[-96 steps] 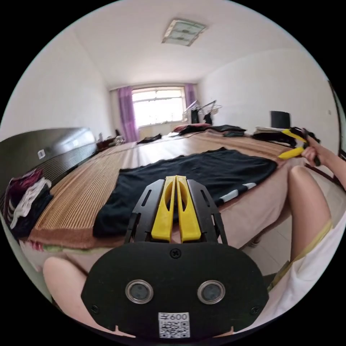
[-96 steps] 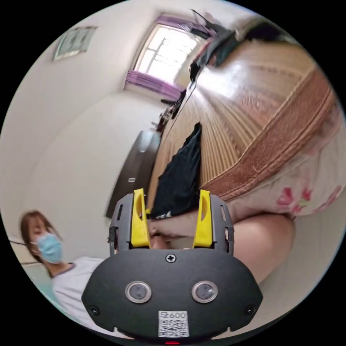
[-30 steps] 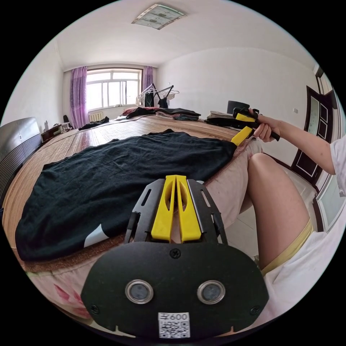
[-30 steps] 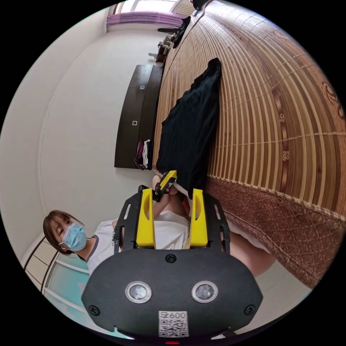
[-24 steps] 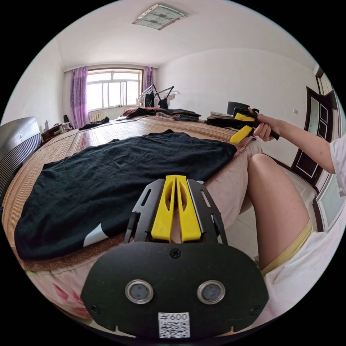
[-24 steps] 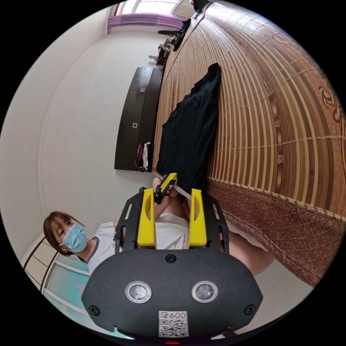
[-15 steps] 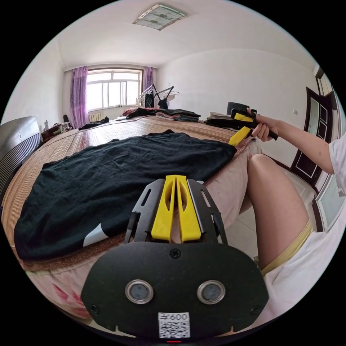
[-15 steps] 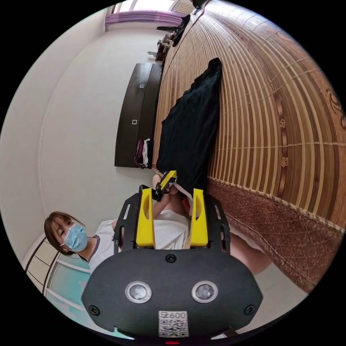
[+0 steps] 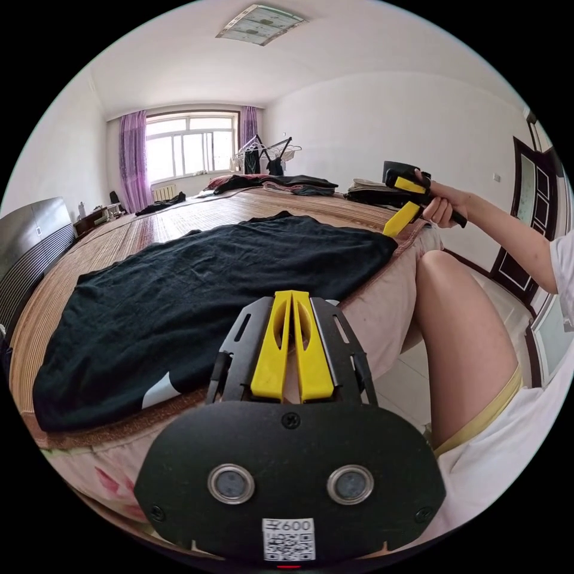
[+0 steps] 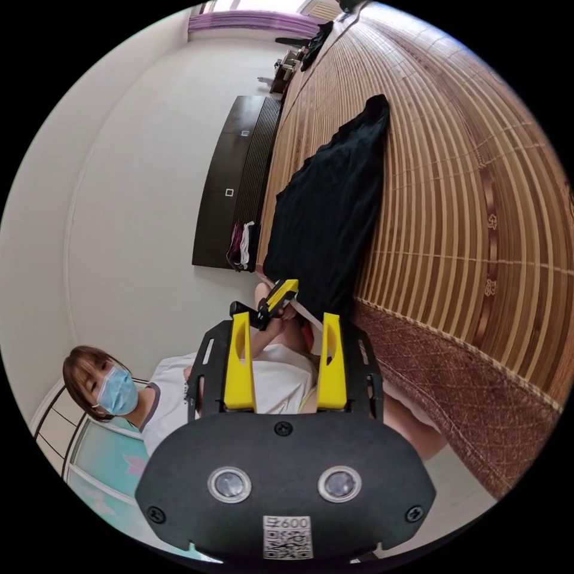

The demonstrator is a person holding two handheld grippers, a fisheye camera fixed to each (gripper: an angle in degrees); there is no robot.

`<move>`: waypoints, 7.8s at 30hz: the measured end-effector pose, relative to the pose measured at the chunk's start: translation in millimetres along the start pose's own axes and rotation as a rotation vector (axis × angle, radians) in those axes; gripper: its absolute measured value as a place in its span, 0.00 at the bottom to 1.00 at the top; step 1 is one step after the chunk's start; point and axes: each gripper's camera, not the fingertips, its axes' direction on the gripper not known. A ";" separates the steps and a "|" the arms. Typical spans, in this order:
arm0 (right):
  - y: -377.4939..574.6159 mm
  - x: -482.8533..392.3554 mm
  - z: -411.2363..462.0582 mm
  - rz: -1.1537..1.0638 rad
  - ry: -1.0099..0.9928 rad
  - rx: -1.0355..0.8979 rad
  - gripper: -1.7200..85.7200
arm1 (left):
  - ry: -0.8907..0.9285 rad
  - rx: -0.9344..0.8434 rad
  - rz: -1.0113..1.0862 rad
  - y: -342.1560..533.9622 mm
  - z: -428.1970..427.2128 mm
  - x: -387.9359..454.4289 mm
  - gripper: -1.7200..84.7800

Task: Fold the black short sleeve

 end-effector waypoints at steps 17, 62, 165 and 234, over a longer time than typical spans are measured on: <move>-19.8 37.6 -36.5 0.003 0.007 0.039 0.20 | -0.006 0.013 -0.011 -14.0 2.6 23.0 0.02; -83.2 209.1 -51.3 -0.010 0.137 -0.102 0.15 | -0.017 0.042 -0.025 58.9 53.0 32.2 0.02; 192.9 268.4 -120.9 0.246 0.271 1.080 0.01 | -0.434 -0.123 -0.086 235.5 76.4 -172.9 0.03; -351.9 6.8 -79.5 0.213 0.544 0.650 0.01 | 0.551 0.027 -0.031 15.1 304.8 318.1 0.03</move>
